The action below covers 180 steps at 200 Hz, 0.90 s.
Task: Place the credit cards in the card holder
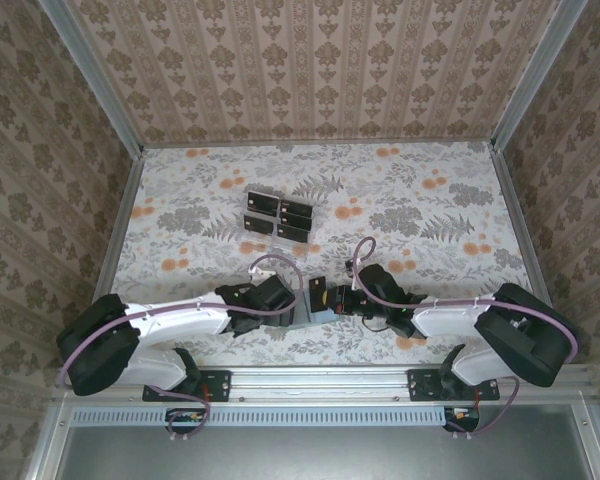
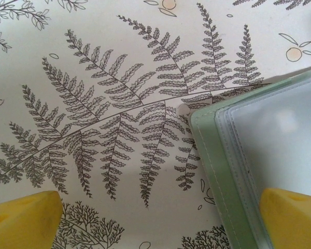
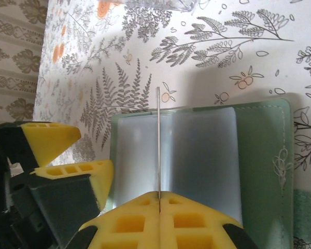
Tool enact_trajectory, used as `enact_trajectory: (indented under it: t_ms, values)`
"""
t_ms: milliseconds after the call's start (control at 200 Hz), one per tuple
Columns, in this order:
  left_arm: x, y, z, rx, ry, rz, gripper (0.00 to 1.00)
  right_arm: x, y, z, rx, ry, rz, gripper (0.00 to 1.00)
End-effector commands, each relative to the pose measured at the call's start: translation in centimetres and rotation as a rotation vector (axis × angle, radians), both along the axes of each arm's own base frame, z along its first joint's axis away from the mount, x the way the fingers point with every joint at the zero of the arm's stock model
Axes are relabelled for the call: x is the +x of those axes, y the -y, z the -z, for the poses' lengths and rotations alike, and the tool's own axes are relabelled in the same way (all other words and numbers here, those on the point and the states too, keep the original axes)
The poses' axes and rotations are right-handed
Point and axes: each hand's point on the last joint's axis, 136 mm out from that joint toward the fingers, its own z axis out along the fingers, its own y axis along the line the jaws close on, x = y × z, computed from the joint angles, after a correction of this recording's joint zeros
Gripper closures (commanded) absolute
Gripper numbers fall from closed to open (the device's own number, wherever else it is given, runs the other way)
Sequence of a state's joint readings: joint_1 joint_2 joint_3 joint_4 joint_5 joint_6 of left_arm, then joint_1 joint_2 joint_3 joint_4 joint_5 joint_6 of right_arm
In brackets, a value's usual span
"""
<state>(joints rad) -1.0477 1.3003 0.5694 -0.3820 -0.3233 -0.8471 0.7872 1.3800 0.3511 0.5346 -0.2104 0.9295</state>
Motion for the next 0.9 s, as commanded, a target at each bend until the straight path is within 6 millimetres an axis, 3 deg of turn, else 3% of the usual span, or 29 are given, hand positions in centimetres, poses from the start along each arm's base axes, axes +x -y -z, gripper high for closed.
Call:
enact_trajectory:
  t_ms: [0, 385, 895]
  values:
    - [-0.2, -0.7, 0.5, 0.02, 0.005, -0.025, 0.0, -0.3, 0.1, -0.4, 0.013, 0.004, 0.004, 1.0]
    - [-1.1, -1.4, 2.3, 0.057, -0.029, -0.041, 0.0, -0.6, -0.2, -0.6, 0.021, 0.008, -0.004, 1.0]
    - [-1.6, -1.8, 2.5, 0.063, -0.028, -0.051, 0.0, -0.5, 0.1, 0.4, 0.002, 0.016, 0.015, 1.0]
